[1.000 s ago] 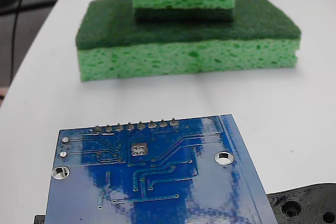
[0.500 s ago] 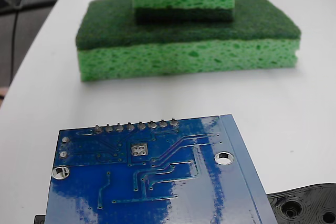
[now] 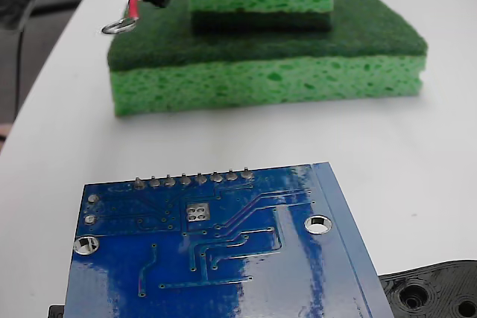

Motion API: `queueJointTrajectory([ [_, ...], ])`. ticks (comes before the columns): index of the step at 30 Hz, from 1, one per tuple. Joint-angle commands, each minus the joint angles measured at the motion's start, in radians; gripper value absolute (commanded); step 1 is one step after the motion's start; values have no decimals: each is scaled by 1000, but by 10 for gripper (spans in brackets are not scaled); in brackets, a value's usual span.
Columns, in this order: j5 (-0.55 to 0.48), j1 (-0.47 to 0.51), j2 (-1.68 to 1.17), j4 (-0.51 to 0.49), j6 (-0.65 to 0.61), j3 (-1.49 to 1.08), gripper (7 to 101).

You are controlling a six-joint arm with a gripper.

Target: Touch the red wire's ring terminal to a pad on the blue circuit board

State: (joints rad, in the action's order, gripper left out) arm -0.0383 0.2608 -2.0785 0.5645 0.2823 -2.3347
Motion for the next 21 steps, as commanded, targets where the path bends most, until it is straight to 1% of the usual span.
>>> queueJointTrajectory([
  [1, 26, -12, 11, 0, 15, 11, 1003],
  [8, 78, -58, 89, 38, 51, 78, 1003],
  [13, 83, -69, 101, 38, 63, 91, 1003],
  [21, 80, -86, 130, 66, 84, 120, 1003],
])
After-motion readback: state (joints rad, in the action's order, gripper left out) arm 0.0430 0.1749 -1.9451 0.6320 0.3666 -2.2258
